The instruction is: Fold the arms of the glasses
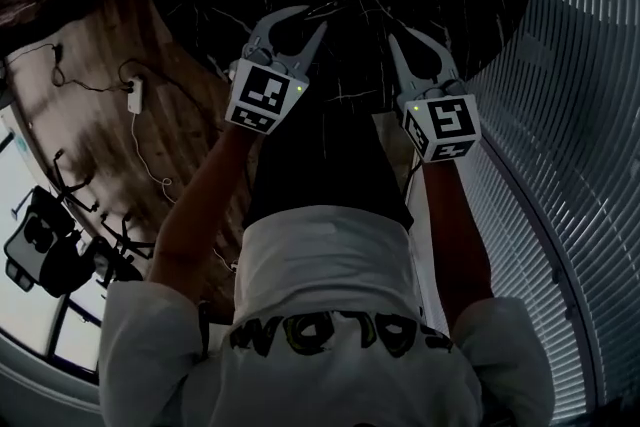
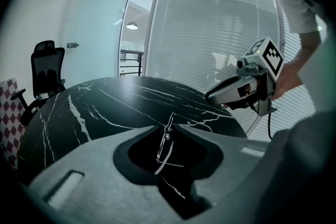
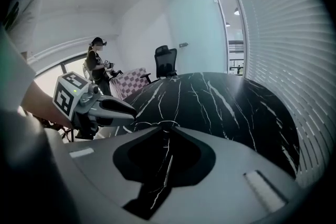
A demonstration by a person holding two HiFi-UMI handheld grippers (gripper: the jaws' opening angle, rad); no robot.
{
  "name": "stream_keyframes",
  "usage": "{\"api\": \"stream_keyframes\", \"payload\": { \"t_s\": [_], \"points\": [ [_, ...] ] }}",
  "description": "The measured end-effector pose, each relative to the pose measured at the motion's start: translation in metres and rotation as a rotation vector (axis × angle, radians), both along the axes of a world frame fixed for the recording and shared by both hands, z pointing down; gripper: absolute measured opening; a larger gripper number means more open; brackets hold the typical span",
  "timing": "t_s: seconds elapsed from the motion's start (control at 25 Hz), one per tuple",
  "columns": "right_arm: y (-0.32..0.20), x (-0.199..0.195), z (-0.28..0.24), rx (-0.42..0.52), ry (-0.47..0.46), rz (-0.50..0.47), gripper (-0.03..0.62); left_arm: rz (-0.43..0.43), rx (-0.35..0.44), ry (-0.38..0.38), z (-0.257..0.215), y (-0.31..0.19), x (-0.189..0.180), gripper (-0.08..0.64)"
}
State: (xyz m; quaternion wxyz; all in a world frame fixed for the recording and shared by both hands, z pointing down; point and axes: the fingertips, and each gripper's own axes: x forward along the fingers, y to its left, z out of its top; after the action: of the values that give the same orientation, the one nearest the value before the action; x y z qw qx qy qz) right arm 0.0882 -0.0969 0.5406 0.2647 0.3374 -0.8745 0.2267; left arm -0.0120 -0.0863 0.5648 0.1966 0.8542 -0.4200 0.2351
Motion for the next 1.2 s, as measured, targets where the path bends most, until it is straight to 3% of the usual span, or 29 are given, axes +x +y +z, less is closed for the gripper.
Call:
{"api": "stream_keyframes", "payload": {
  "t_s": [0.36, 0.52, 0.8, 1.2],
  "points": [
    [-0.015, 0.015, 0.040, -0.053, 0.021, 0.079, 0.034, 0.022, -0.014, -0.022, 0.029, -0.006, -0.004, 0.071],
    [-0.027, 0.034, 0.059, -0.046, 0.088, 0.139, 0.006, 0.023, -0.024, -0.021, 0.035, -0.006, -0.003, 0.051],
    [-0.016, 0.025, 0.084, -0.067, 0.151, 0.076, 0.005, 0.030, -0.007, -0.034, 0.035, -0.005, -0.001, 0.009],
    [-0.003, 0.007, 0.085, -0.092, 0.120, 0.033, 0.003, 0.026, -0.008, -0.030, 0.033, -0.002, 0.003, 0.009]
  ]
}}
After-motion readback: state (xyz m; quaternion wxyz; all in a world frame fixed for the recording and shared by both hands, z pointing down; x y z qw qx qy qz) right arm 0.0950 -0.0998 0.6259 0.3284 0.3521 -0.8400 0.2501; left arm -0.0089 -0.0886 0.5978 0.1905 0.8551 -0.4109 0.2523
